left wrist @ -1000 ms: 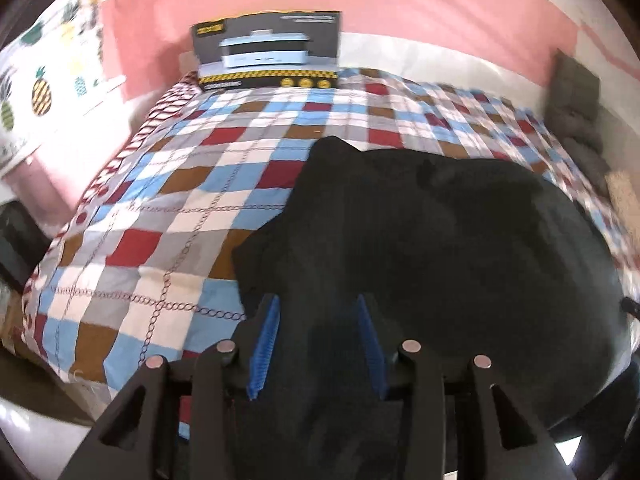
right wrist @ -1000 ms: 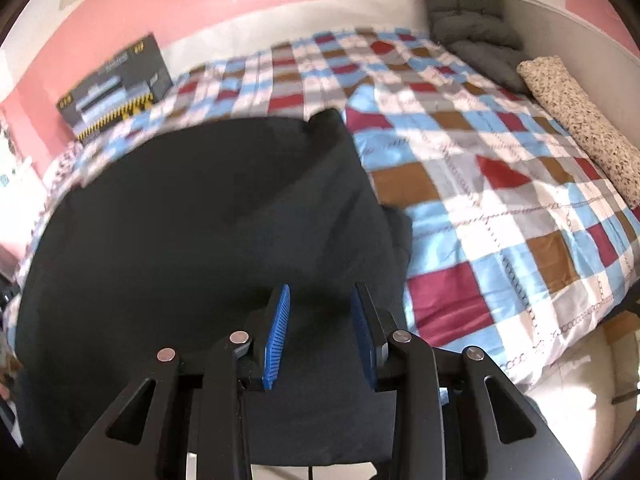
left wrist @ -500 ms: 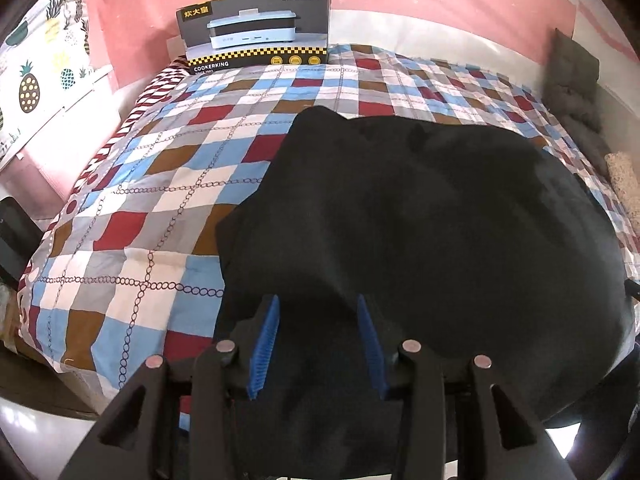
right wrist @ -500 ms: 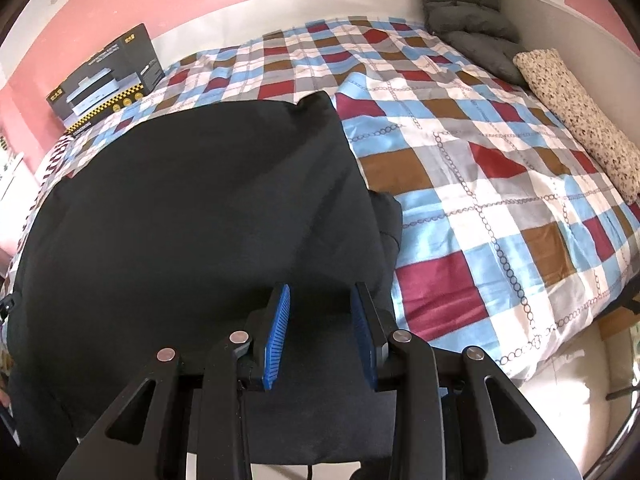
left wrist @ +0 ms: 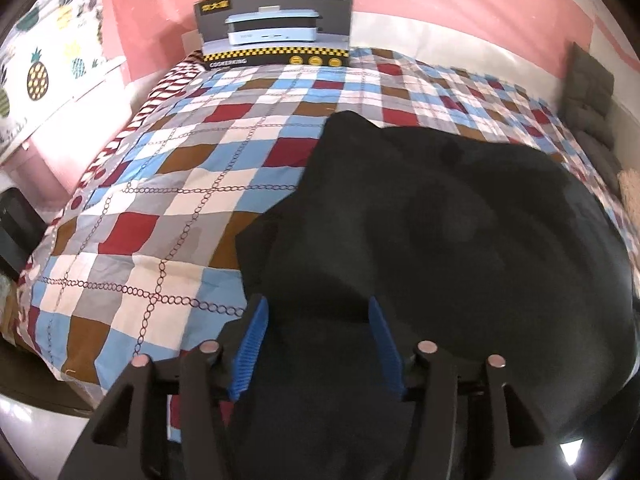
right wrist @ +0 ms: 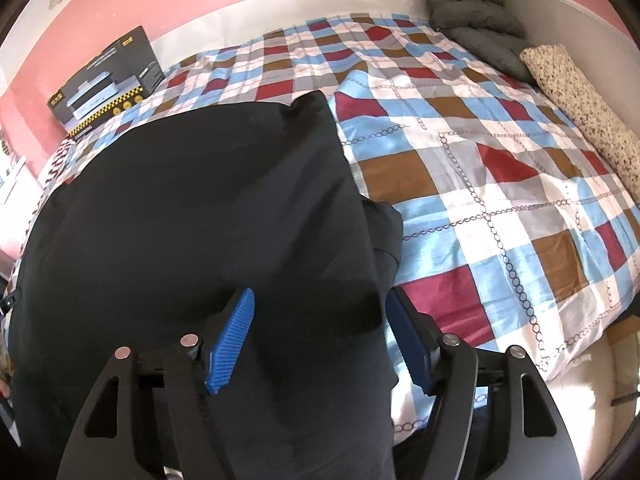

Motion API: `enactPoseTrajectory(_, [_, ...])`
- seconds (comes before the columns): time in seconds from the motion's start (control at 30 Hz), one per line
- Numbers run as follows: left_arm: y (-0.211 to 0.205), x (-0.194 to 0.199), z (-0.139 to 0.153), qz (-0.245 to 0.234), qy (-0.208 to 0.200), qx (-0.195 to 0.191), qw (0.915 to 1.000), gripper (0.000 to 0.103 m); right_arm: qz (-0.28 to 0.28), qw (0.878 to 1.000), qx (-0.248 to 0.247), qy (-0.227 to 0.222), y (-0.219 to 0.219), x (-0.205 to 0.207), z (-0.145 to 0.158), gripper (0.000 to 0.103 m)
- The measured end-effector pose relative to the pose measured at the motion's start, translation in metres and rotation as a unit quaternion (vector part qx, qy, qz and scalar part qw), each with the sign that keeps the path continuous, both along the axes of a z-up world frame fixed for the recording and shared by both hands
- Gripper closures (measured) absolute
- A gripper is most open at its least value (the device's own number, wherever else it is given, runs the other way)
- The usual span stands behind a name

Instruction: Fold large clothes

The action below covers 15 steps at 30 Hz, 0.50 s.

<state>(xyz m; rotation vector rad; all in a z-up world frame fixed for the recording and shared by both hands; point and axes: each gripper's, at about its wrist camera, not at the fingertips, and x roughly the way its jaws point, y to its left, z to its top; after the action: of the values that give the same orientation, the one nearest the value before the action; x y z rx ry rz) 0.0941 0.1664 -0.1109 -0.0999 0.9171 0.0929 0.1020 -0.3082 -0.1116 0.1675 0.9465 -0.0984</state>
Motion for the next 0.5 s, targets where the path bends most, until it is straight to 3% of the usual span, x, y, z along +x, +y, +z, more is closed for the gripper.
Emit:
enactPoseTrajectory(0.17, [0.038,0.014,-0.014,0.032,0.01,-0.091,0.9953,0.033,-0.006,0.999,0.045,0.005,-0.018,0.008,-0.01,0.025])
enactPoseTrajectory(0.33, [0.054,0.03,-0.031,0.023,0.018,-0.157,0.9871,0.023,-0.005,0.993,0.117,0.007,-0.037,0.019,-0.022,0.024])
enactPoseTrajectory(0.5, [0.074,0.046,-0.058,0.023,0.048,-0.266,0.9625,0.014,-0.016,0.97,0.24,0.031,-0.066,0.034,-0.049,0.01])
